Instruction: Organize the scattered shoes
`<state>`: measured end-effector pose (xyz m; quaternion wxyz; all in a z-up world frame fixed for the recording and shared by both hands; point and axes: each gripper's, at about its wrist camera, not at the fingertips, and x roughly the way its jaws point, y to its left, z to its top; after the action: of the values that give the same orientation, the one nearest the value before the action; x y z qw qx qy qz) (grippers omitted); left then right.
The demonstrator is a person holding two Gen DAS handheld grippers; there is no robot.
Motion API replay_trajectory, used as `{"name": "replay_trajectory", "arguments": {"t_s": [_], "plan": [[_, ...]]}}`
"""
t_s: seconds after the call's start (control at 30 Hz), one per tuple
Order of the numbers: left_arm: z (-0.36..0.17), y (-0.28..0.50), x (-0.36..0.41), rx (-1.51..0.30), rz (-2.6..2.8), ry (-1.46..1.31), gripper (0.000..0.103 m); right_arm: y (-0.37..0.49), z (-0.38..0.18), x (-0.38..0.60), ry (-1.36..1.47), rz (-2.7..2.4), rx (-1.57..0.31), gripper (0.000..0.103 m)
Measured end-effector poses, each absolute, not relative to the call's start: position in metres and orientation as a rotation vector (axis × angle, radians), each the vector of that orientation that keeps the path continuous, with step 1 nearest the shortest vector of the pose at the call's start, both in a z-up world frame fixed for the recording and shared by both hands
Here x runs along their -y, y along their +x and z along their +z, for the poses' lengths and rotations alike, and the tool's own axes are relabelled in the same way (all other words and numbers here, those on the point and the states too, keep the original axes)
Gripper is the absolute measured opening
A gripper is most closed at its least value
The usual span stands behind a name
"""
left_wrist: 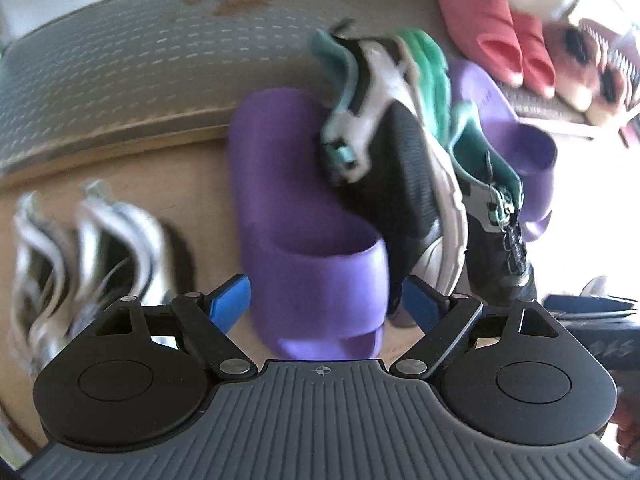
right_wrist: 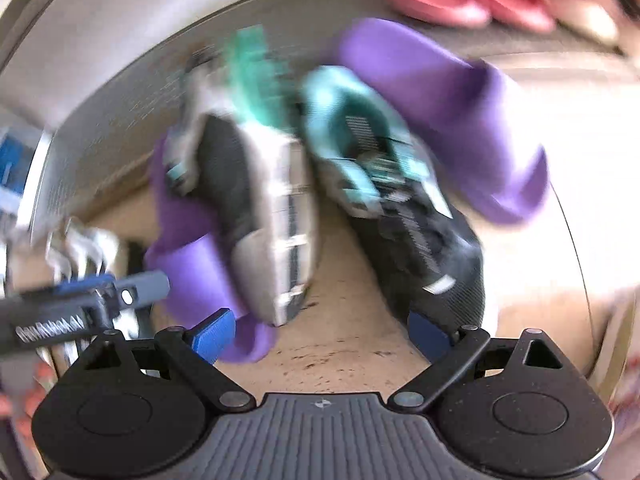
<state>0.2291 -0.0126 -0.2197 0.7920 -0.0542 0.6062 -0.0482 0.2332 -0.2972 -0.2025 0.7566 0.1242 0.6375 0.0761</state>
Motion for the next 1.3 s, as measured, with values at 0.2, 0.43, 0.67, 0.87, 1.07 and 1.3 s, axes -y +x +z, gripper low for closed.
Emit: {"name": "replay_trajectory", "arguments": {"t_s": [0.2,0.43,0.67,0.87,1.07,1.3], "plan": [[-0.258,0.246,0.035,-1.367,-0.053,0.003,0.094,0.232,-0.202,0.313,0.367,0.14,-1.372,0.094],[-0.25,0.23,0.019,-1.423,0.011,-0.035,0.089,0.231,-0.205,0.312,0.372,0.158,-1.377,0.094],[-0.255,0.195,-0.004,-1.544,-0.064,-0.045,0.089,0.221,-0.198,0.291,0.33,0.215,-1.386,0.094],[-0.235,0.184,-0.016,-1.562,0.001,-0.09,0.089,0.216,-0.183,0.277,0.242,0.258,-1.377,0.094],[-0.195,0.162,-0.032,-1.367,-0.029,-0.02,0.09,0.218,-0.182,0.262,0.146,0.301,-1.302,0.087],[-0.197,0.154,-0.038,-1.313,-0.044,-0.053,0.09,0.247,-0.223,0.216,-0.025,0.263,-1.277,0.083]]}}
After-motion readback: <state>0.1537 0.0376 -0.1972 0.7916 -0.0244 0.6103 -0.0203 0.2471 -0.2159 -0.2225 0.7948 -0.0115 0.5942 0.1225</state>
